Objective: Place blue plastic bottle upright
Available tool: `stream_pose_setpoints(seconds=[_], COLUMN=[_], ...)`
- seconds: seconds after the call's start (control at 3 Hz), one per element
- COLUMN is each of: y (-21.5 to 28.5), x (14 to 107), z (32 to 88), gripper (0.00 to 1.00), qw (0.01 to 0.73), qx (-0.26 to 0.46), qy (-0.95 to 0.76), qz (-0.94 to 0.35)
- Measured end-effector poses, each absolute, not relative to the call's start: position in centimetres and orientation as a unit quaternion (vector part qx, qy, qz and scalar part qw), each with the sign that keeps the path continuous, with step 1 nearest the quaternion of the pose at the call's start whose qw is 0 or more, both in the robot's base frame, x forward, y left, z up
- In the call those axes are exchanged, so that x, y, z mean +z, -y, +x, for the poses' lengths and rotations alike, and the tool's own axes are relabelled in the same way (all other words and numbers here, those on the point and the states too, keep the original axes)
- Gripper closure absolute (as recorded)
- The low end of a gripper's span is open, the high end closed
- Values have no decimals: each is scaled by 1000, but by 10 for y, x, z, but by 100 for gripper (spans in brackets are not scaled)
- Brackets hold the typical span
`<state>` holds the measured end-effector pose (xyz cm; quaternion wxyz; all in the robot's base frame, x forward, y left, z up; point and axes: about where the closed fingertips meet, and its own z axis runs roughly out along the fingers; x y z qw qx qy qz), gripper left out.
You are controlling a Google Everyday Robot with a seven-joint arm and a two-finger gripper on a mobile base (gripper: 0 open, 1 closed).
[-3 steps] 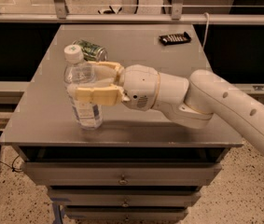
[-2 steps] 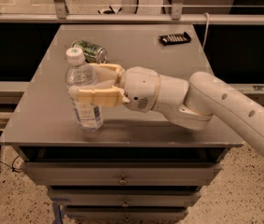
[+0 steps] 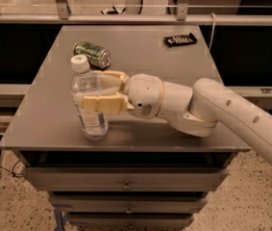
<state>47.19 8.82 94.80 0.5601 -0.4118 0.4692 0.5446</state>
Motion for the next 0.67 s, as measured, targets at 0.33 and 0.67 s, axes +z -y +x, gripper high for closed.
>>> stream_pose_setpoints(seconds=[0.33,0.67], y=[-89,-89], x=[944,942], z=[473,472], gripper=[35,12], qw=[558,557], qx=[545,545], qy=[-471,-471], qz=[-412,-413])
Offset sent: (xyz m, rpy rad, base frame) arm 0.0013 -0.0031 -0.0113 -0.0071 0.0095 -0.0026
